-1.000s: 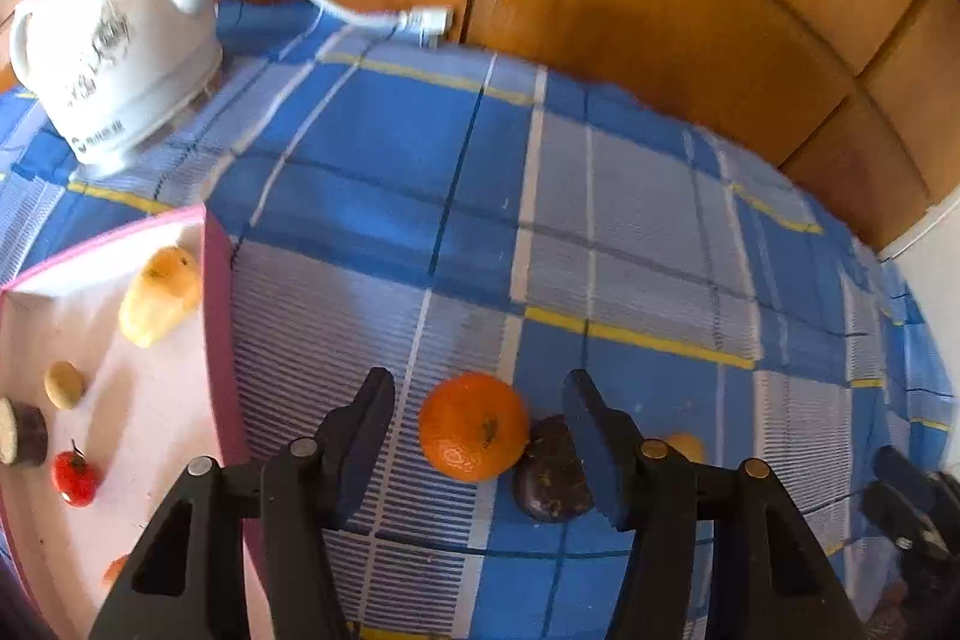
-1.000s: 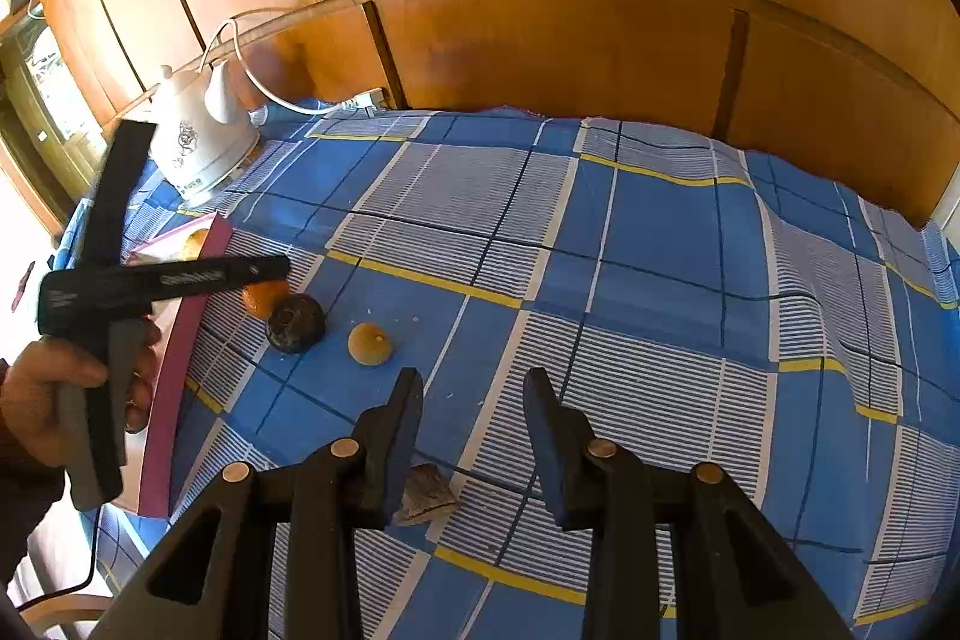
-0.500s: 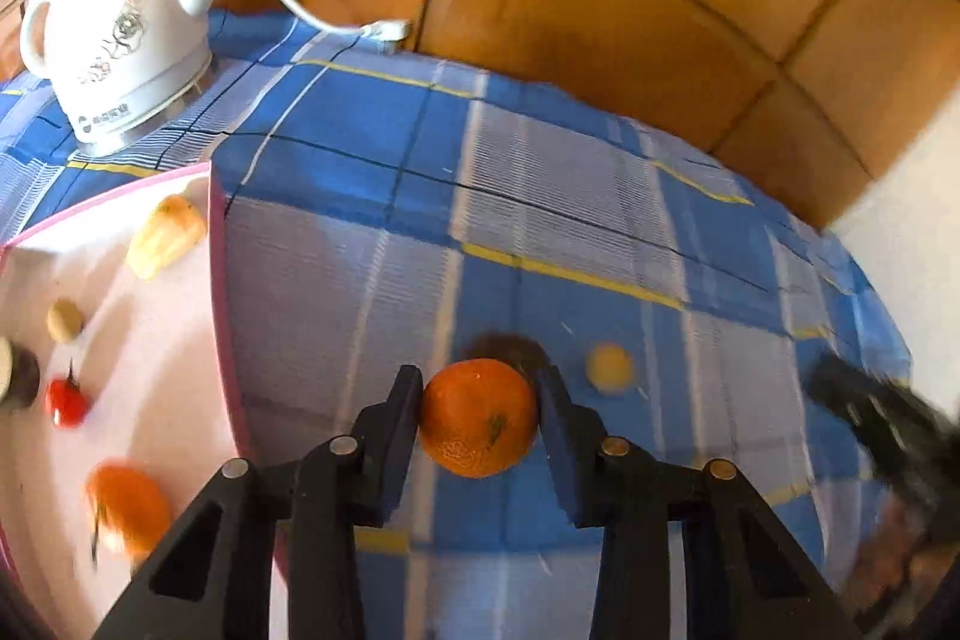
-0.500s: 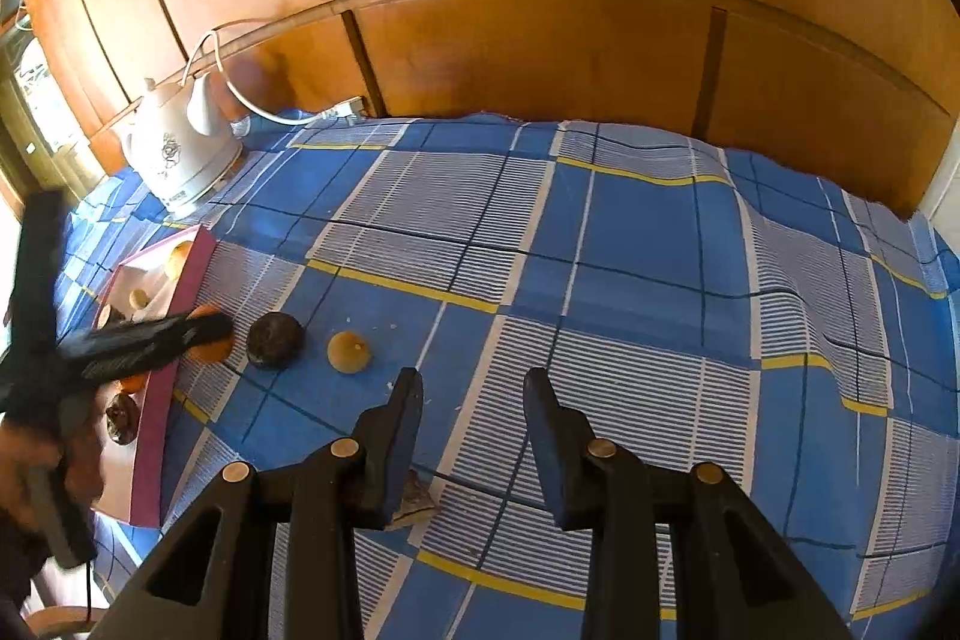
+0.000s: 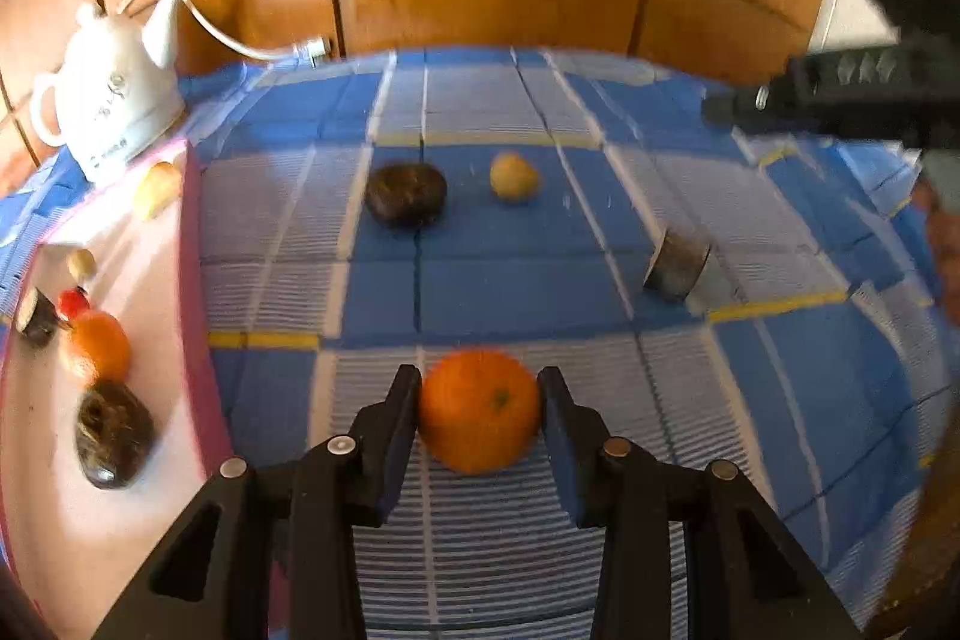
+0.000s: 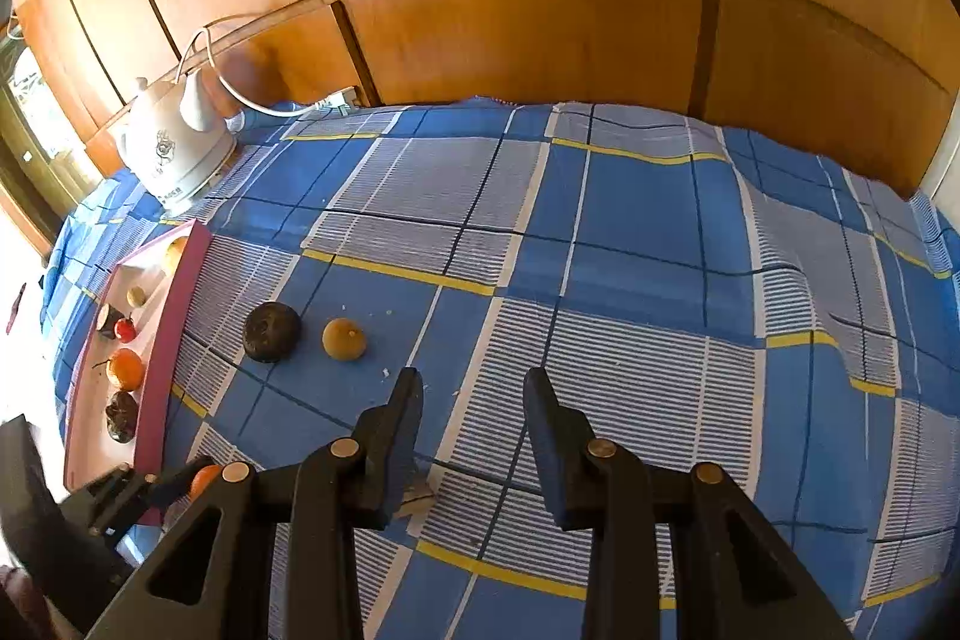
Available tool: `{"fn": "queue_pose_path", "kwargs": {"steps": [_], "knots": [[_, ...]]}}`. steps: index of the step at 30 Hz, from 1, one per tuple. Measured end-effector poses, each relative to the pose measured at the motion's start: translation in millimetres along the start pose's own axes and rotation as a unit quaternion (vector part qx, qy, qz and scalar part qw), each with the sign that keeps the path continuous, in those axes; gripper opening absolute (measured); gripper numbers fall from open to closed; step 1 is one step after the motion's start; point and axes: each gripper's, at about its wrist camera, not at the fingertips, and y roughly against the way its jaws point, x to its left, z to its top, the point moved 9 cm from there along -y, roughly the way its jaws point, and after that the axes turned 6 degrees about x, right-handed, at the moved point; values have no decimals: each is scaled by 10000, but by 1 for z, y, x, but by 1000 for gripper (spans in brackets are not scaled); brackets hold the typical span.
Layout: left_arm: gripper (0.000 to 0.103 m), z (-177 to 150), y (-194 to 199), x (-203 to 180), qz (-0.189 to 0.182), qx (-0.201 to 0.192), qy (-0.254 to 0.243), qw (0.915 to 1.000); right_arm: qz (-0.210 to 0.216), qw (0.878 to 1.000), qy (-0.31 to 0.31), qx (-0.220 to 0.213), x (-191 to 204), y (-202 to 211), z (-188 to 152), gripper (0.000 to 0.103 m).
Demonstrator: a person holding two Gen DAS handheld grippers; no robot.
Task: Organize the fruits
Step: 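Grasp the small yellow round fruit with the right gripper while the left holds the orange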
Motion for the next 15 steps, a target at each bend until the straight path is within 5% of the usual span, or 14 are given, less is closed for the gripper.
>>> {"fn": "queue_pose_path", "kwargs": {"steps": [3,15], "knots": [[41,2,-1,1,219,-366,-170,9989,49,9999,78,38,5,-2,-2,35],[40,-3,1,0,198,-839,-175,9961,508,9967,486,415,45,-24,-10,35]]}}
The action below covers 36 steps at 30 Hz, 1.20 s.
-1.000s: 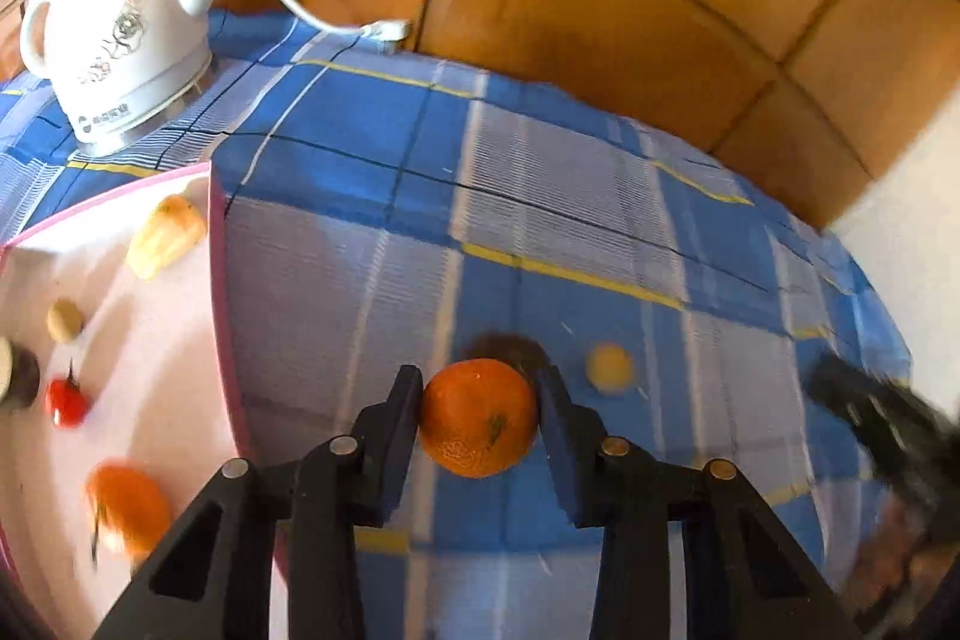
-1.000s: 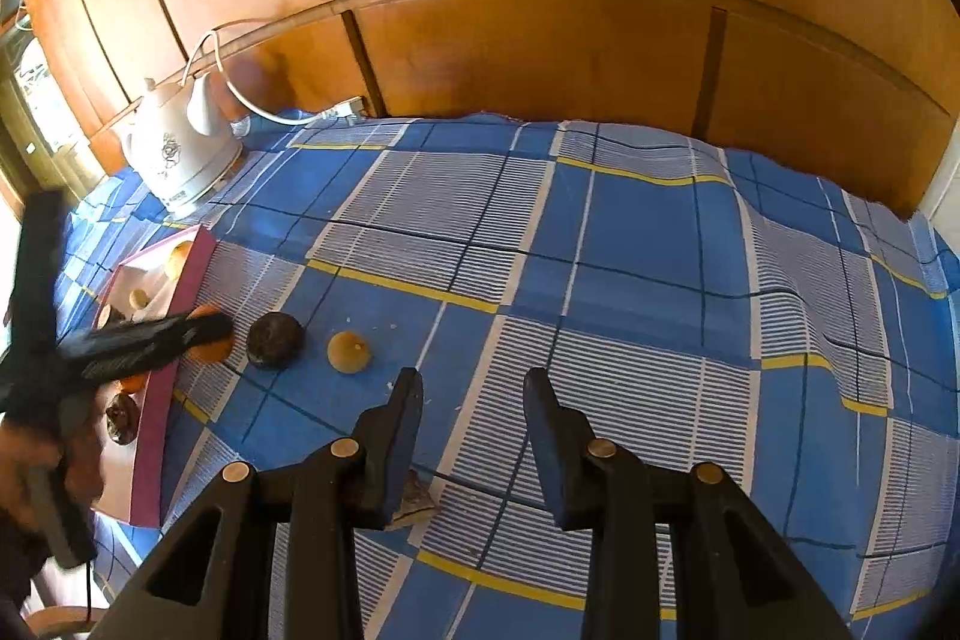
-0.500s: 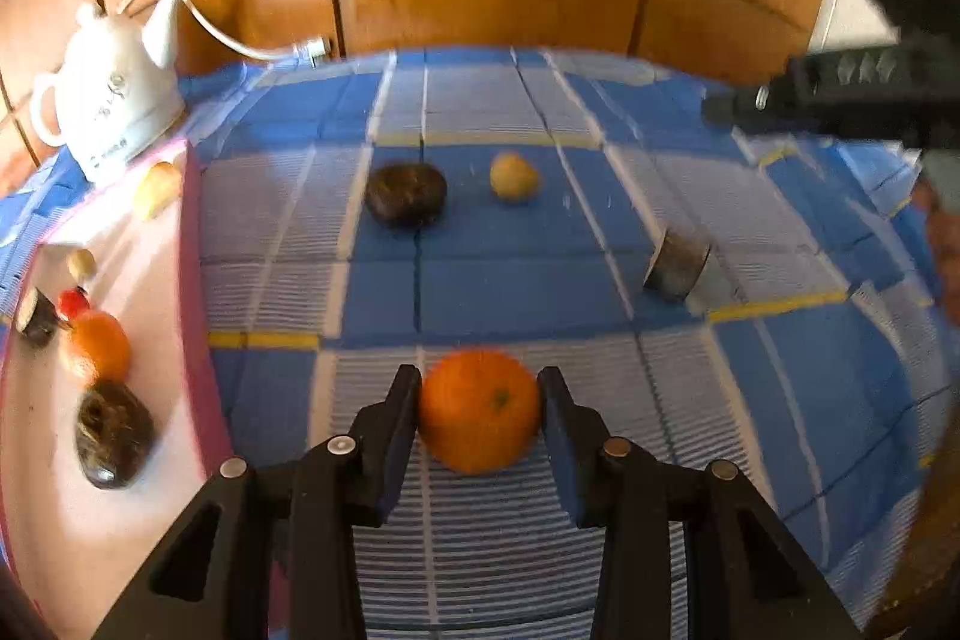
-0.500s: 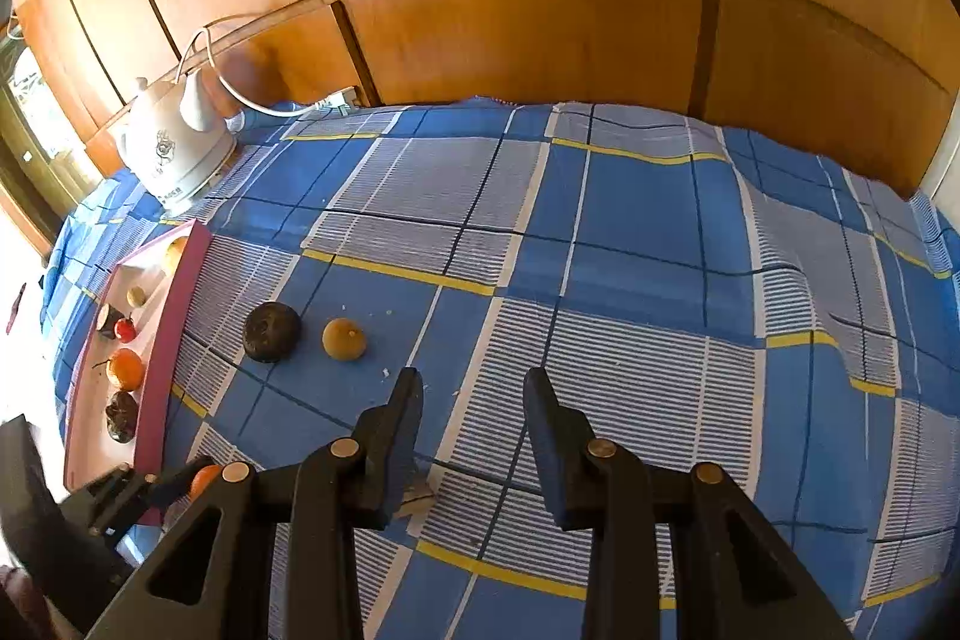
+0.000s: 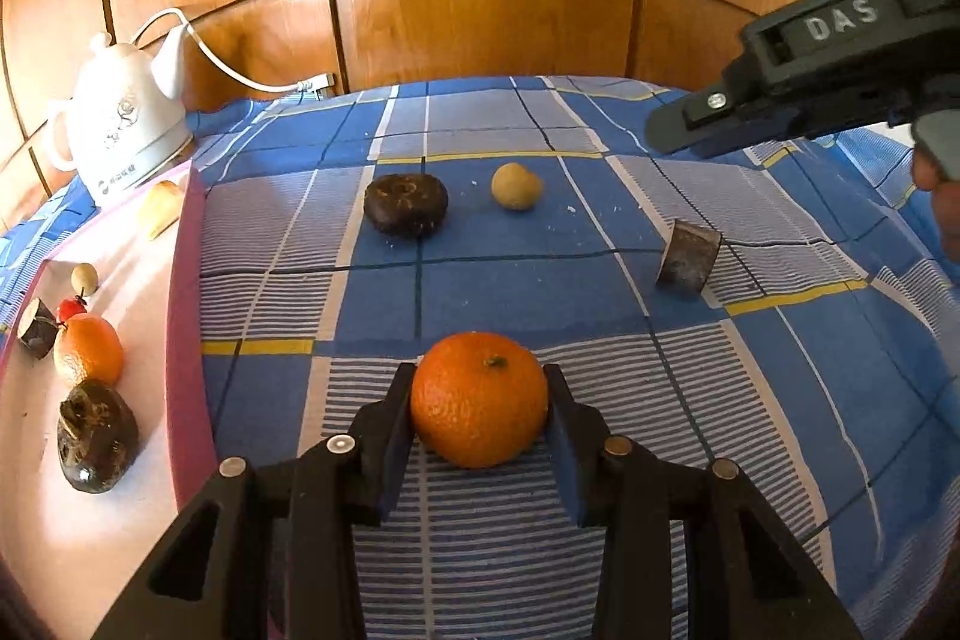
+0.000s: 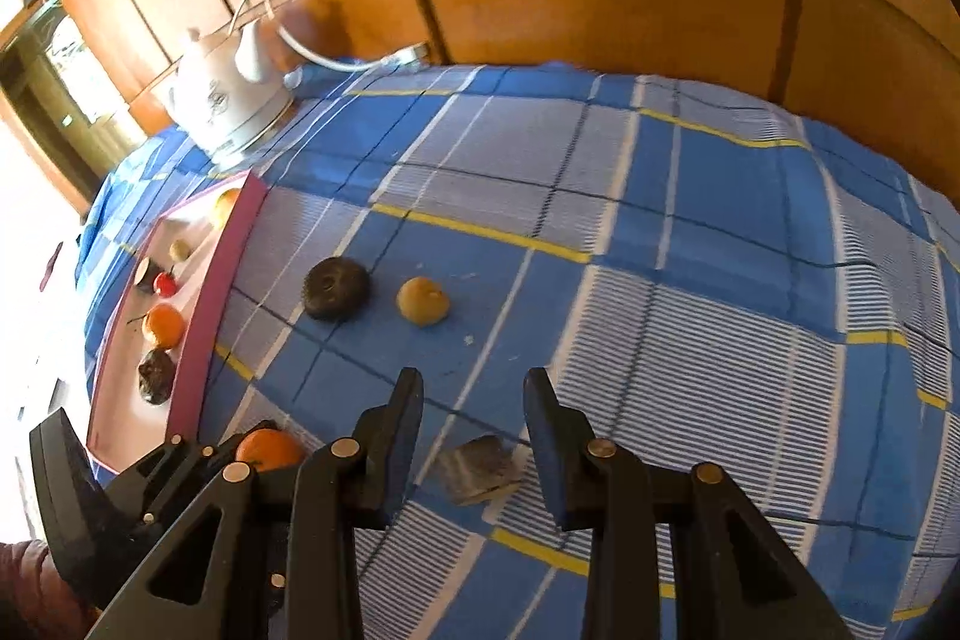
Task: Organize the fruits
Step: 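Grasp the small yellow round fruit with the right gripper while the left holds the orange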
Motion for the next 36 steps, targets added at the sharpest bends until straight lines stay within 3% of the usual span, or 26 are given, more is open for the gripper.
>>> {"fn": "queue_pose_path", "kwargs": {"steps": [6,17,18,20,24,31,36], "knots": [[40,0,0,0,-10,-67,-10,10000,-54,9991,378,193,21,-25,19,45],[40,0,2,0,-16,-131,-45,9999,-530,9931,714,759,26,-81,37,45],[40,0,2,0,-17,-133,-46,9999,-522,9928,717,809,26,-85,36,44],[41,0,2,-1,-18,-134,-47,9999,-476,9927,731,834,26,-88,34,27],[40,0,2,0,-17,-130,-44,9999,-510,9929,840,671,27,-74,29,27],[41,0,2,0,-20,-125,-40,9999,-907,9932,515,509,-23,-33,10,27],[41,-1,2,0,-25,-76,-17,10000,-1181,9907,-113,667,-71,-34,-12,27]]}}
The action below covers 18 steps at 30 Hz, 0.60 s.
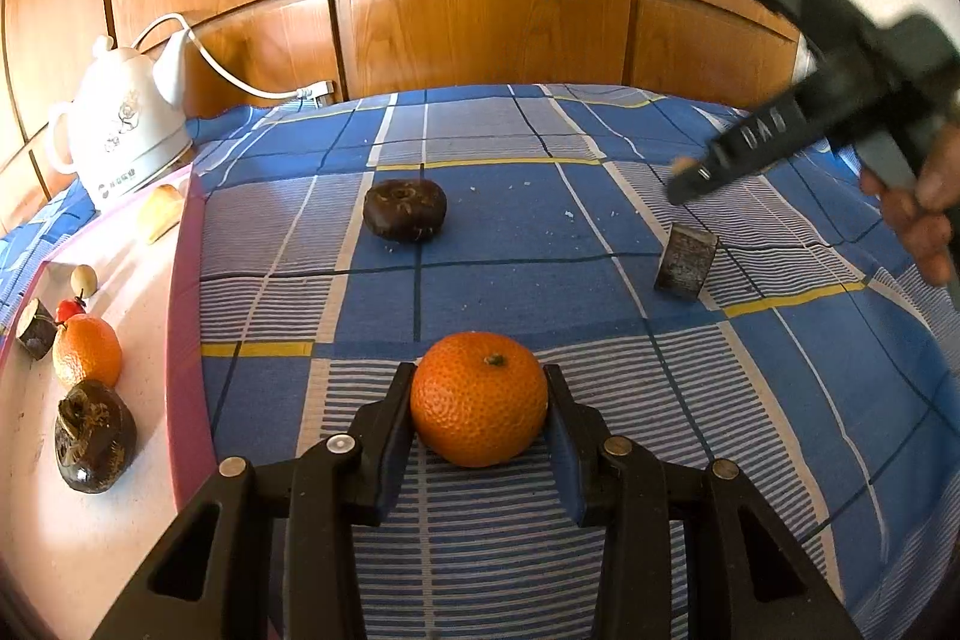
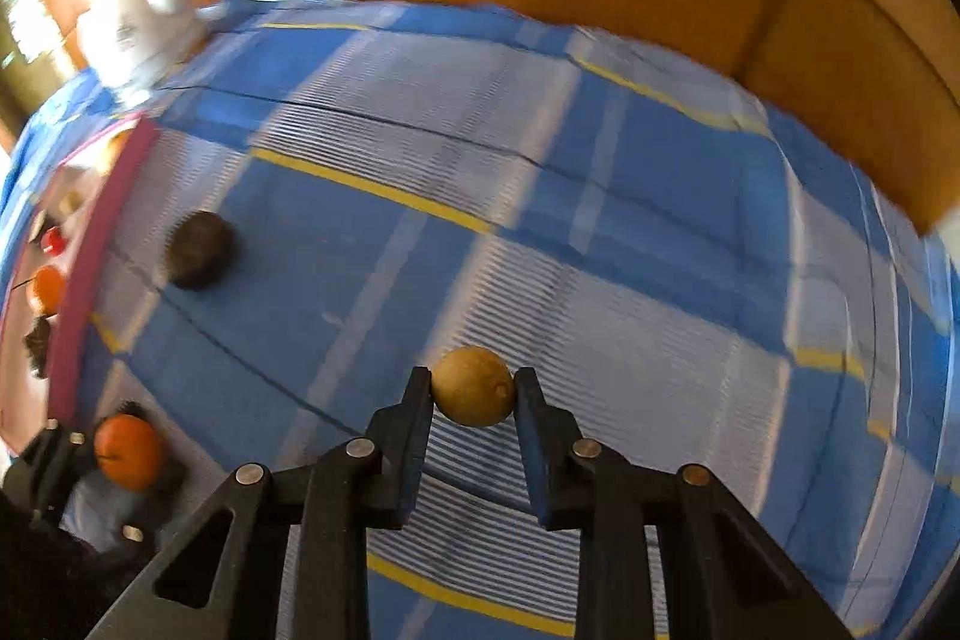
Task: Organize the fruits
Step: 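Grasp the small yellow round fruit with the right gripper while the left holds the orange, then carry the orange into the pink tray and open the left gripper while the right holds the yellow fruit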
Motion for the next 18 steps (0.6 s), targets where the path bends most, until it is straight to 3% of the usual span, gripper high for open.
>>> {"fn": "queue_pose_path", "kwargs": {"steps": [14,18], "knots": [[39,6,5,12,-590,666,640,9940,314,9995,37,81,-9,-9,2,27],[39,10,23,14,-566,554,706,9944,413,9991,2,99,-8,-12,4,28]]}}
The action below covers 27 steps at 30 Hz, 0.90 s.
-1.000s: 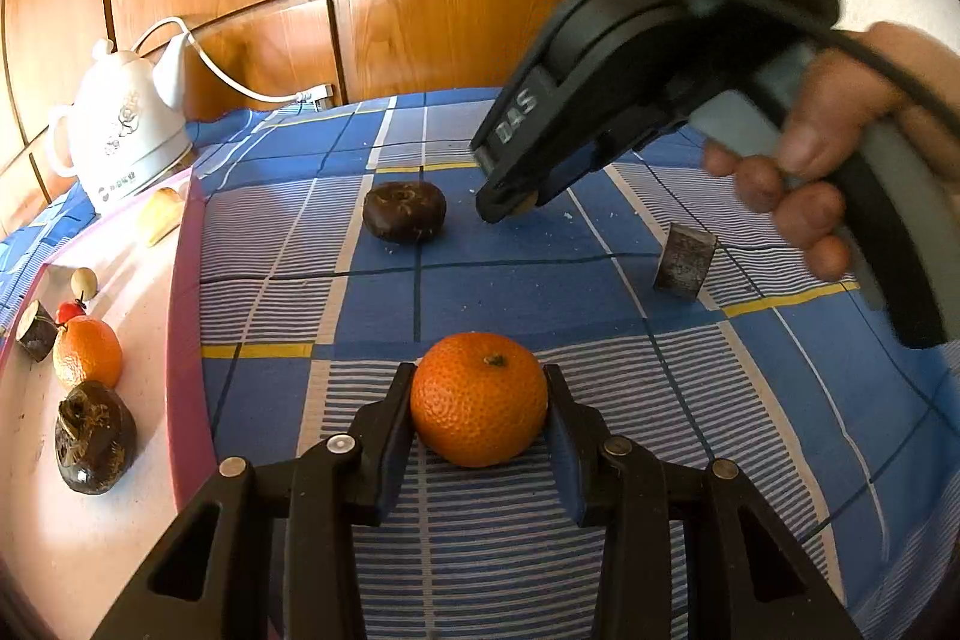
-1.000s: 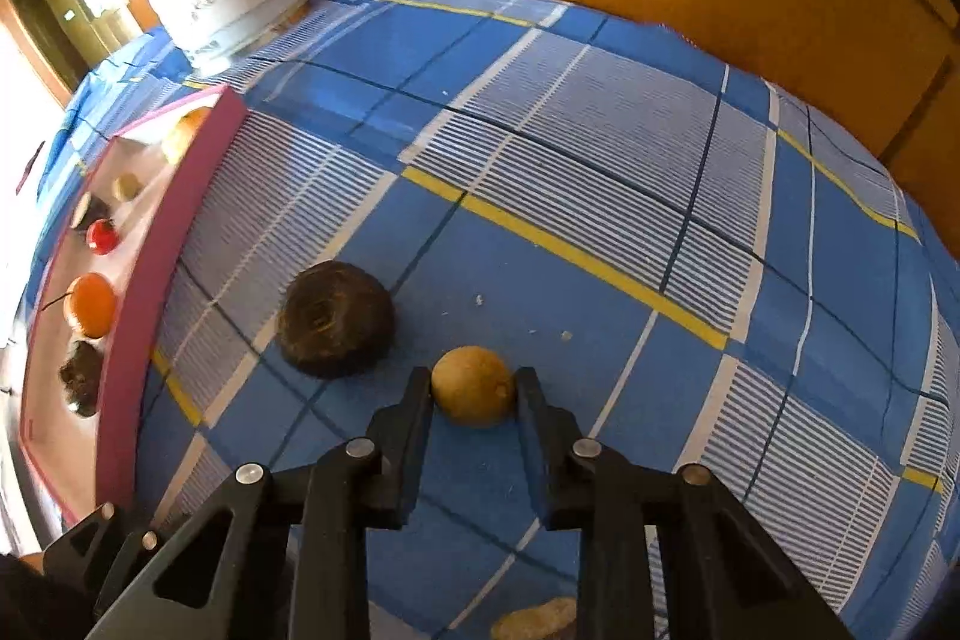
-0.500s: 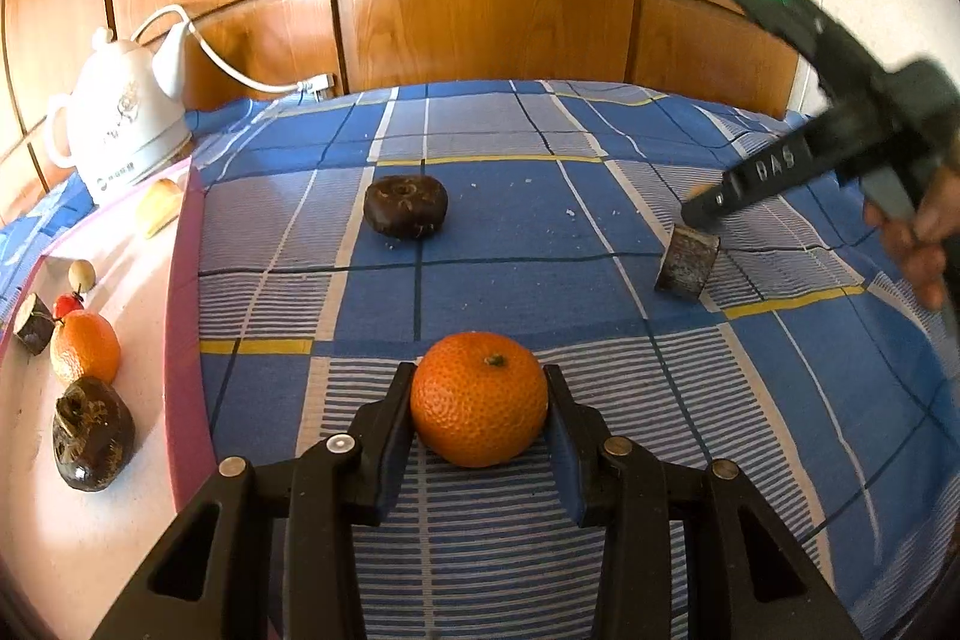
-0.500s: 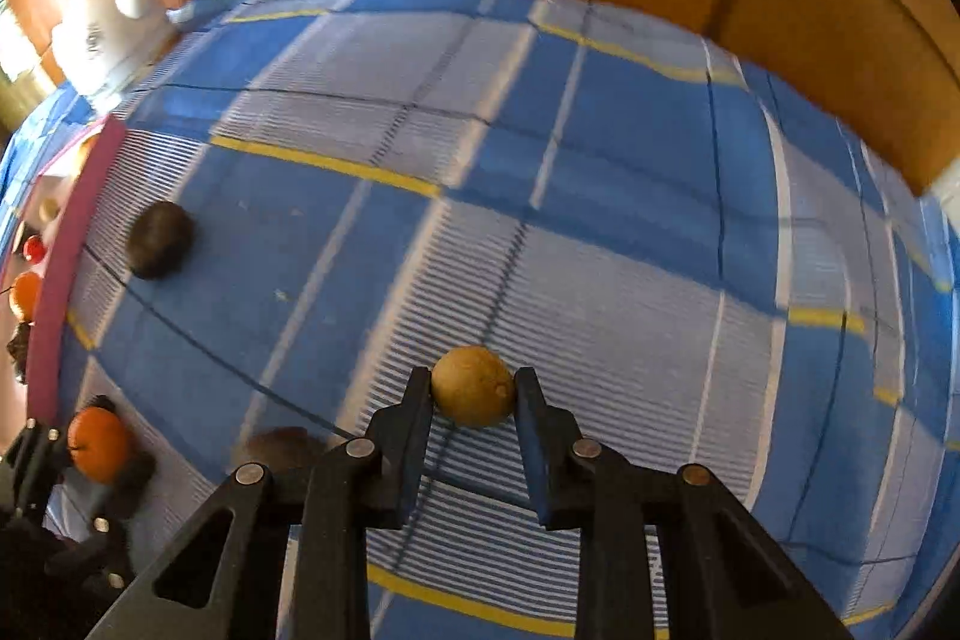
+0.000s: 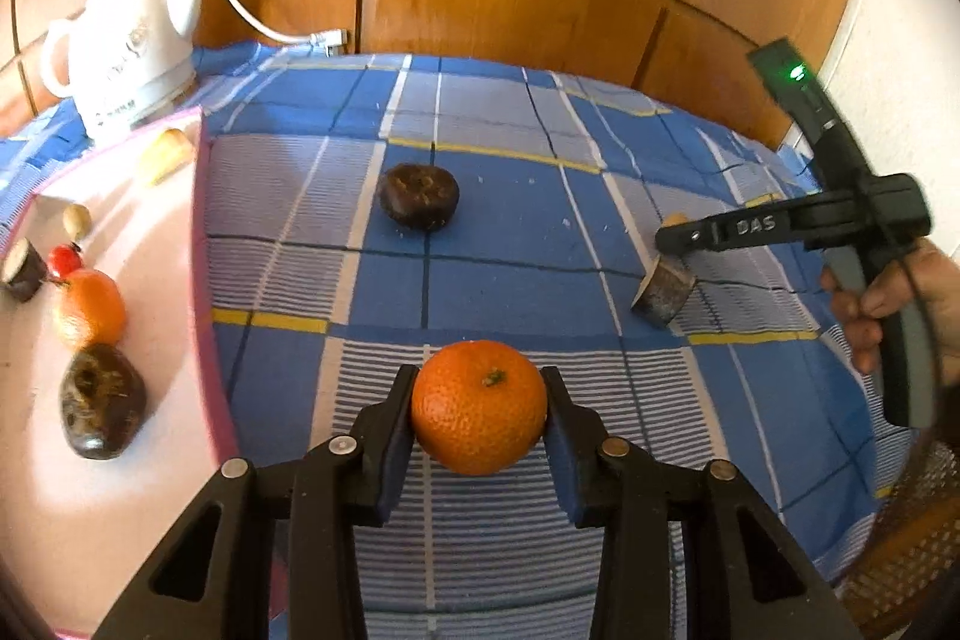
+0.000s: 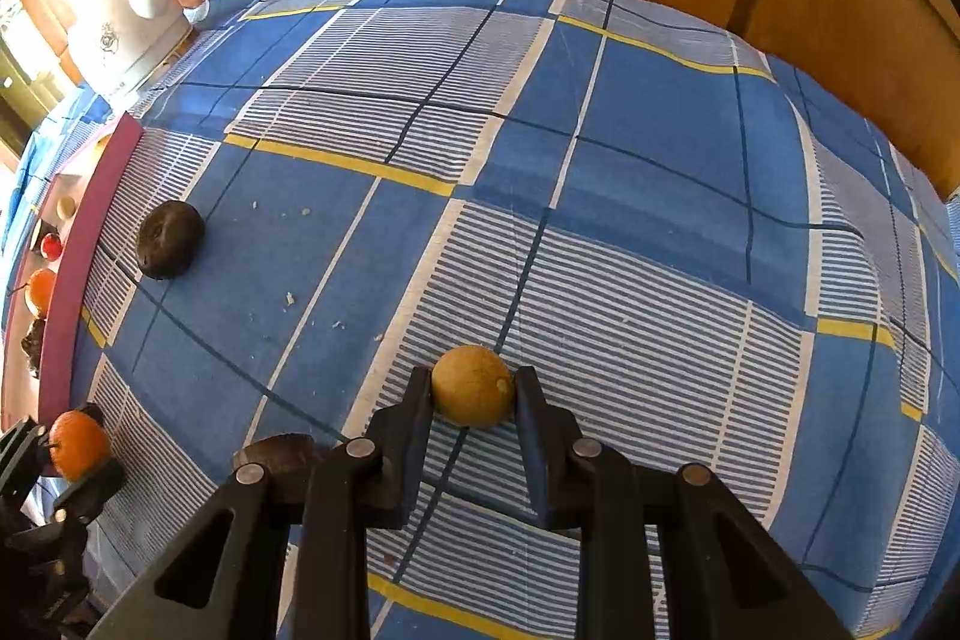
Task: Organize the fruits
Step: 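Carry the orange into the pink tray and open the left gripper while the right holds the yellow fruit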
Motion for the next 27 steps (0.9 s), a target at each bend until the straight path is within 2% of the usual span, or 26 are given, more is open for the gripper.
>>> {"fn": "queue_pose_path", "kwargs": {"steps": [8,16,27], "knots": [[39,6,36,11,294,-175,248,9991,-130,9998,149,-53,2,-1,-2,28],[40,10,64,27,782,-404,315,9956,-271,9994,213,-100,7,0,-4,28],[40,7,81,41,936,-498,474,9932,-403,9982,402,-186,16,2,-7,28]]}}
